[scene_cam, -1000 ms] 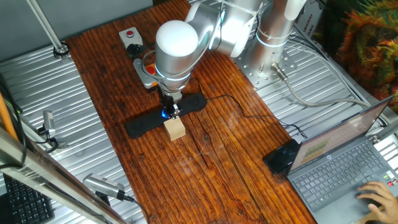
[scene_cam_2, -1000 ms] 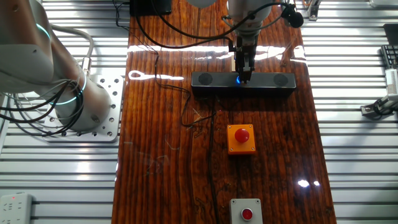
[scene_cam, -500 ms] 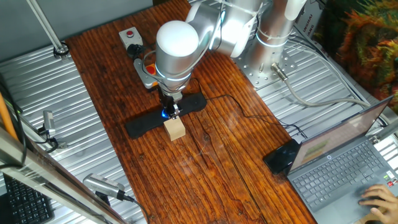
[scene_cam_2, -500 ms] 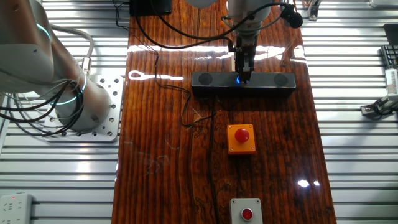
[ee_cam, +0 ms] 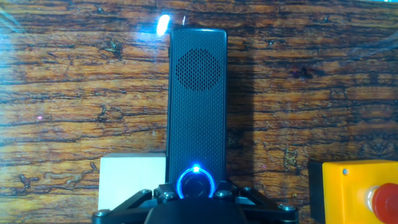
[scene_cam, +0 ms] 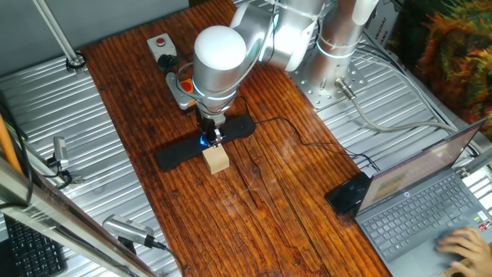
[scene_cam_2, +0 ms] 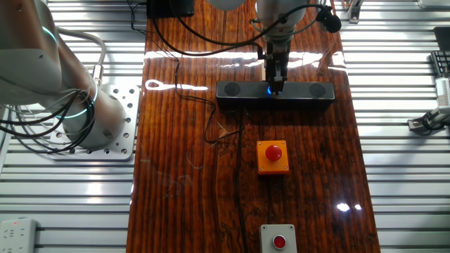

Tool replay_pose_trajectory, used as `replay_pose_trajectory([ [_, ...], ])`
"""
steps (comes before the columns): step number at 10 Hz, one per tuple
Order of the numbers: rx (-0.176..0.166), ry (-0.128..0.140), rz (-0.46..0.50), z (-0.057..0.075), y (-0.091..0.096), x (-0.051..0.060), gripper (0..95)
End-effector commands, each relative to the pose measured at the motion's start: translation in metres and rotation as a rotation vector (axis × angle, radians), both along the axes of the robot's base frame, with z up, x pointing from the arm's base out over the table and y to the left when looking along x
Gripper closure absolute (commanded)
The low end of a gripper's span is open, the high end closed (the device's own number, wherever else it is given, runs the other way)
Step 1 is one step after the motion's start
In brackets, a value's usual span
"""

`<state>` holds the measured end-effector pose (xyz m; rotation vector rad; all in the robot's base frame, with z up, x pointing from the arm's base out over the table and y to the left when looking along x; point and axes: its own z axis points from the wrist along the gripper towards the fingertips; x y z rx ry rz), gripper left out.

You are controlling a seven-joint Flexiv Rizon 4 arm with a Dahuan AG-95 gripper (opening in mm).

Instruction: Turn the knob to decrease the volume of the speaker

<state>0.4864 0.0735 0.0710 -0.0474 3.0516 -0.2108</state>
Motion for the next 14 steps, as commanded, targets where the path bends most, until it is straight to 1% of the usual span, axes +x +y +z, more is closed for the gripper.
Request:
replay_pose_trajectory([
  [1,0.000,0.000,0.000,-0.0001,-0.0001,0.0000,57.0],
  [2,0.000,-0.001,0.000,-0.0001,-0.0001,0.0000,76.0],
  [9,0.007,-0.003,-0.001,-0.0005,-0.0001,-0.0002,76.0],
  [10,0.010,-0.008,-0.001,-0.0005,-0.0001,-0.0002,76.0],
  [11,0.014,-0.016,-0.003,-0.0005,-0.0001,-0.0002,95.0],
  [12,0.002,-0.013,-0.008,-0.0005,-0.0001,-0.0002,95.0],
  [13,0.017,-0.016,-0.013,-0.0005,-0.0001,-0.0002,95.0],
  [14,0.021,-0.017,-0.018,-0.0005,-0.0001,-0.0002,95.0],
])
